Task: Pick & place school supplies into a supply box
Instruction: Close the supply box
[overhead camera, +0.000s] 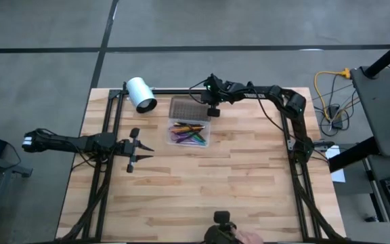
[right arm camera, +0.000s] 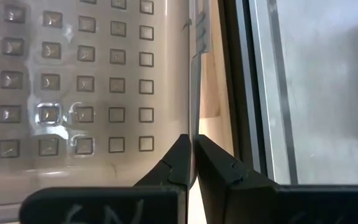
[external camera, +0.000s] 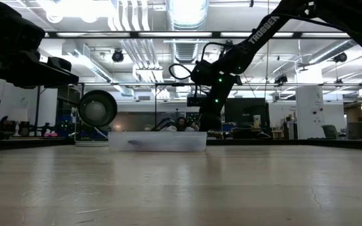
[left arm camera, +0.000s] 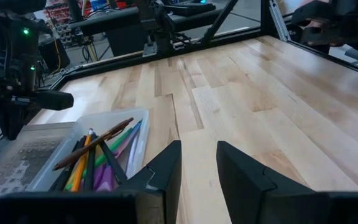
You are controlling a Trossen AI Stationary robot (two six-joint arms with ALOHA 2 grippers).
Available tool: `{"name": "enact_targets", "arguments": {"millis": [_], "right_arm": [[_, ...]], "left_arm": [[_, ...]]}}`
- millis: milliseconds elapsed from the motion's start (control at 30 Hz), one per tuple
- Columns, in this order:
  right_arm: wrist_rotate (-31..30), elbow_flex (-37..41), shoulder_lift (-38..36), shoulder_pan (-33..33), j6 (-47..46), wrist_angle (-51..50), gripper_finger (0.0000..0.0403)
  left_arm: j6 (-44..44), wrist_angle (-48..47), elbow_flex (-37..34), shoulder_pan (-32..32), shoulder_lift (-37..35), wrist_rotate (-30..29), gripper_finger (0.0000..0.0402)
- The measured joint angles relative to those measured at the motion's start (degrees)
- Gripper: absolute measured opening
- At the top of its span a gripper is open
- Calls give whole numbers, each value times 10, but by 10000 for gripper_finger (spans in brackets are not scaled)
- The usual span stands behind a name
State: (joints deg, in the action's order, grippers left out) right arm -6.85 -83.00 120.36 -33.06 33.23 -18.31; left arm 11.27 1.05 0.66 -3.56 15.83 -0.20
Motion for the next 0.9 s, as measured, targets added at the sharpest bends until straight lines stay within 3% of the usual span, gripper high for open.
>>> {"name": "enact_targets", "arguments": {"millis": [167, 900], "right_arm": [[-3, 0, -9, 11, -4, -5, 8], [-120, 6, -47, 94, -43, -26, 8]], "left_arm": [[0, 0, 0, 0, 0, 0, 86], [0, 0, 0, 0, 0, 0, 86]]}}
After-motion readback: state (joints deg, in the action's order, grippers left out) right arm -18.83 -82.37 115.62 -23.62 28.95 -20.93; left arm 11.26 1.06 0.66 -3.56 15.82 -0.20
